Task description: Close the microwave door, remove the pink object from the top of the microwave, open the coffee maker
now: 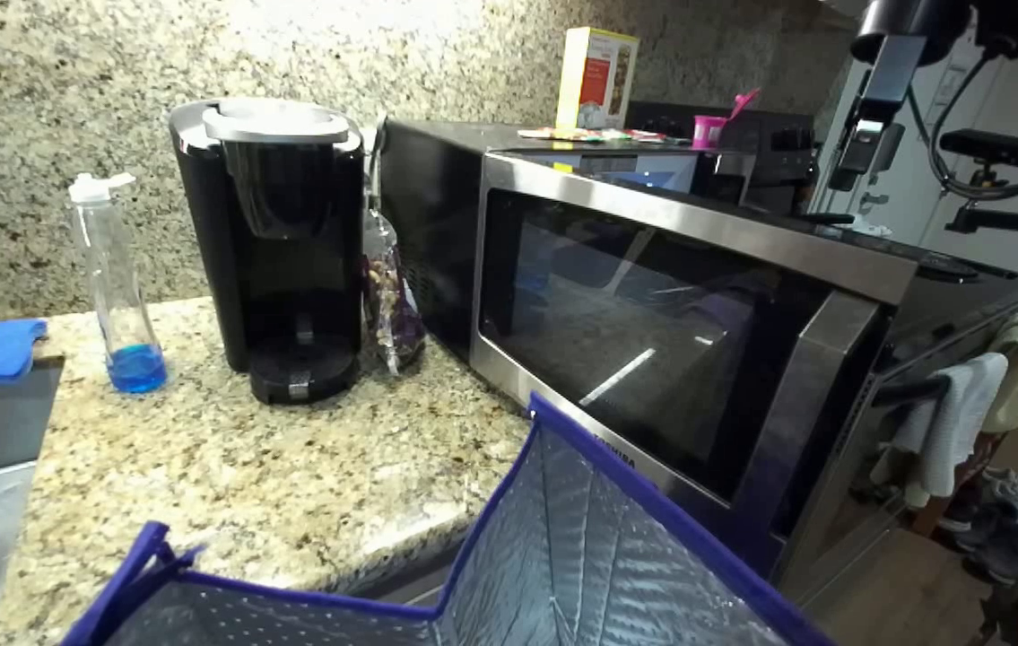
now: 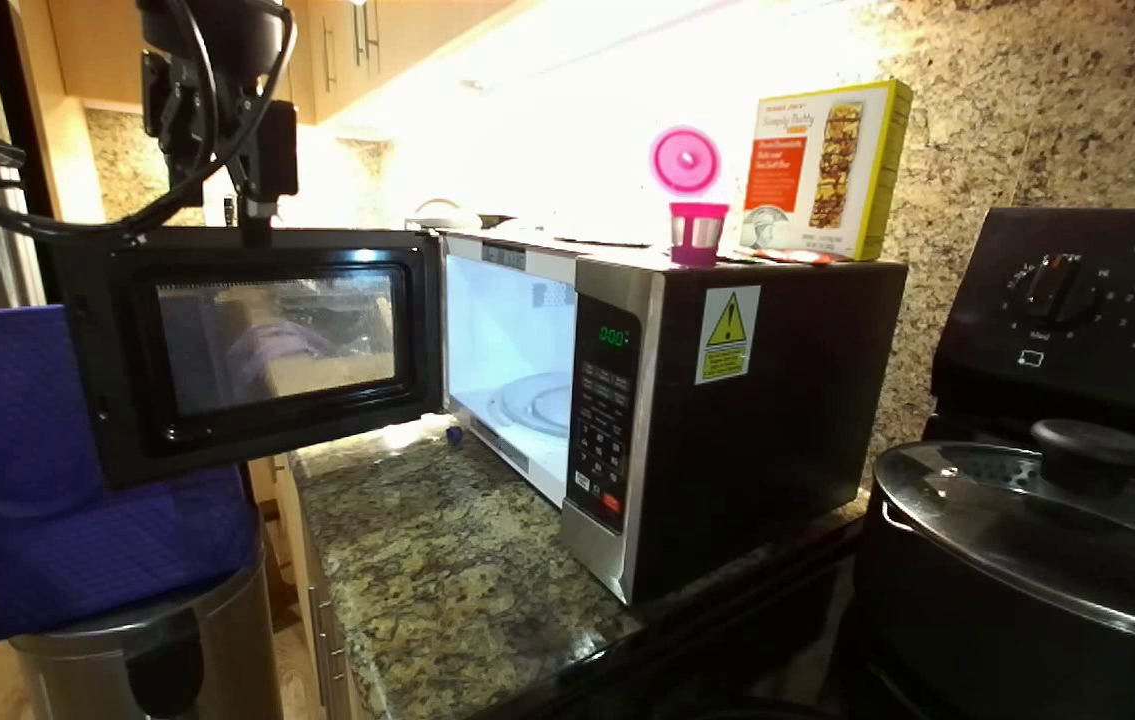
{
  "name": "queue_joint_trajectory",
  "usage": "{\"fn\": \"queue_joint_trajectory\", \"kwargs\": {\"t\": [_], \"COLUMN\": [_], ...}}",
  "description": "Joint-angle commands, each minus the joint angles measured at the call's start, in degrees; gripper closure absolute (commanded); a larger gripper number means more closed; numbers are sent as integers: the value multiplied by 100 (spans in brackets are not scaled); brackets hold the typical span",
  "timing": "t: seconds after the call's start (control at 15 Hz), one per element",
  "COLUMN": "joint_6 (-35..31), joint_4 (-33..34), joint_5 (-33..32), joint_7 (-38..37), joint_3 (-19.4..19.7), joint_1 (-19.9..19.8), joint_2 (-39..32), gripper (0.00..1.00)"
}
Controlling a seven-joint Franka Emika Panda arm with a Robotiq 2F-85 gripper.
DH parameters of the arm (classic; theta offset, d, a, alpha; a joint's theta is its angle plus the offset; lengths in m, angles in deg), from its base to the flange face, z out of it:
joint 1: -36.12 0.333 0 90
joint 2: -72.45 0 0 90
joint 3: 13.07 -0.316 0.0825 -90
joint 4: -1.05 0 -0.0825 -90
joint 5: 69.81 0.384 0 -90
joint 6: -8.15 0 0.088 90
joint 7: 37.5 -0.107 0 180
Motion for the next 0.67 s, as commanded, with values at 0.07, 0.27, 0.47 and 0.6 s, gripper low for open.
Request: {"fn": "queue_joint_trajectory", "kwargs": {"t": [0.07,0.27,0.47,0.6], "joint_6": [266,611,1151,1522], "joint_4": [240,653,1225,1622], "joint_5": [-337,-780,-1146,-1297], "joint_7": [-341,-513,-421,-344], "joint_3": [-362,-663,-1062,-1365], "joint_1": [-252,-200,24,215], "joint_2": [221,234,26,-232], "gripper": [0,0,0,0]}}
